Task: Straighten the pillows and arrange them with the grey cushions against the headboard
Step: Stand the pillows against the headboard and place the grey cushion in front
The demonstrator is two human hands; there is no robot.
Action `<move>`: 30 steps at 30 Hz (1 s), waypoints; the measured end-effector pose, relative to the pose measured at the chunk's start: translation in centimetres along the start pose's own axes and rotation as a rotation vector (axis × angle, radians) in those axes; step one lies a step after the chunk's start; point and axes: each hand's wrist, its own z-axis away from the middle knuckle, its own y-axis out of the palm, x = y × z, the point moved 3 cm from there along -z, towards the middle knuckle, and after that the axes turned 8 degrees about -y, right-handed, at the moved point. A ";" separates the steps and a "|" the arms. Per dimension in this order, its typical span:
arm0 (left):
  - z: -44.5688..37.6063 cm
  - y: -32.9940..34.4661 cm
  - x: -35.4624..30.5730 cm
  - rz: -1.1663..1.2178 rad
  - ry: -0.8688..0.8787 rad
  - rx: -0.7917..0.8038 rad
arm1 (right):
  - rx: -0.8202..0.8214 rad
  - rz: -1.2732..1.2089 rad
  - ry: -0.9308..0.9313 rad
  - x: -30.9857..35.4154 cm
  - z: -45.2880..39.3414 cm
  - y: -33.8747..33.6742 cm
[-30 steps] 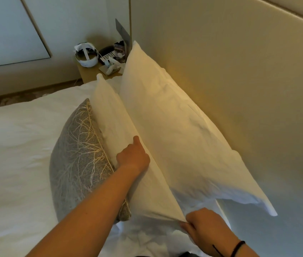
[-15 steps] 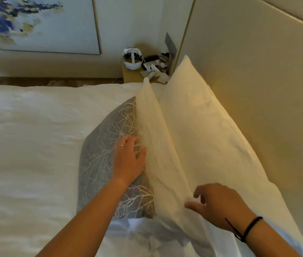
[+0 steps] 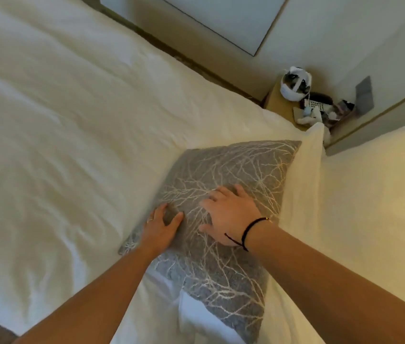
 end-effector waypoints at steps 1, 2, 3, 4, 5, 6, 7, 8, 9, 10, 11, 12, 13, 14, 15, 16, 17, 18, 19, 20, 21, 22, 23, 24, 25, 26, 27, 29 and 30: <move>-0.5 0.1 0.3 0.001 -0.007 -0.004 | 0.050 0.041 -0.003 -0.5 -2.2 0.2; -1.1 0.1 0.5 -0.005 -0.016 -0.007 | 0.089 0.084 0.007 -1.1 -4.4 0.4; -1.8 0.1 0.7 -0.010 -0.029 -0.008 | 0.117 0.120 0.028 -1.8 -6.7 0.6; -2.5 0.1 1.0 -0.009 -0.040 -0.004 | 0.136 0.146 0.056 -2.5 -8.8 0.8; -3.3 0.1 1.3 -0.005 -0.048 0.002 | 0.155 0.165 0.082 -3.0 -10.8 1.1; -4.1 0.2 1.6 -0.005 -0.053 0.012 | 0.178 0.184 0.102 -3.5 -12.5 1.6; -4.8 0.3 1.9 -0.010 -0.058 0.023 | 0.203 0.201 0.114 -3.7 -13.9 2.2; -5.5 0.6 2.3 -0.013 -0.062 0.032 | 0.223 0.214 0.119 -3.9 -15.1 2.8; -6.0 0.9 2.5 -0.015 -0.065 0.035 | 0.228 0.219 0.119 -4.1 -16.0 3.5; -6.5 1.4 2.7 -0.017 -0.069 0.033 | 0.216 0.214 0.120 -4.4 -16.6 4.1; -6.8 1.9 2.6 -0.023 -0.076 0.026 | 0.195 0.202 0.122 -4.8 -16.9 4.6; -7.0 2.5 2.5 -0.031 -0.087 0.019 | 0.177 0.184 0.123 -5.4 -16.9 5.1; -7.1 3.2 2.2 -0.040 -0.094 0.018 | 0.169 0.168 0.125 -6.0 -16.7 5.4; -7.0 3.9 1.8 -0.045 -0.098 0.028 | 0.179 0.159 0.131 -6.6 -16.3 5.7; -6.9 4.8 1.3 -0.041 -0.101 0.052 | 0.199 0.157 0.141 -7.3 -15.7 5.8; -6.6 5.9 0.7 -0.029 -0.105 0.083 | 0.219 0.161 0.153 -8.0 -15.0 5.9; -6.0 7.1 0.0 -0.008 -0.107 0.116 | 0.234 0.167 0.164 -8.9 -14.3 5.9; -5.2 8.5 -0.9 0.019 -0.104 0.152 | 0.242 0.172 0.169 -10.0 -13.3 5.9; -4.4 10.0 -1.7 0.048 -0.098 0.194 | 0.245 0.174 0.166 -11.2 -12.2 5.9; -3.5 11.5 -2.6 0.072 -0.092 0.239 | 0.246 0.172 0.160 -12.4 -11.0 5.9; -2.7 12.9 -3.4 0.089 -0.087 0.280 | 0.245 0.168 0.154 -13.5 -9.8 6.0; -2.0 14.0 -4.1 0.098 -0.081 0.311 | 0.243 0.163 0.152 -14.4 -8.7 6.2; -1.7 14.6 -4.6 0.098 -0.080 0.324 | 0.244 0.159 0.154 -15.0 -8.0 6.2; -1.6 14.7 -4.7 0.086 -0.086 0.323 | 0.253 0.149 0.156 -15.1 -7.6 6.3; -1.6 14.5 -4.7 0.067 -0.096 0.309 | 0.267 0.136 0.157 -15.0 -7.6 6.5; -1.7 14.0 -4.5 0.045 -0.110 0.285 | 0.282 0.125 0.156 -14.7 -8.1 6.7; -1.7 13.3 -4.2 0.022 -0.123 0.258 | 0.296 0.120 0.155 -14.3 -8.8 6.9; -1.0 12.1 -3.5 -0.032 -0.124 0.221 | 0.322 0.129 0.154 -13.5 -10.4 7.1; -0.2 11.8 -3.3 -0.055 -0.109 0.214 | 0.333 0.139 0.147 -13.2 -10.8 7.0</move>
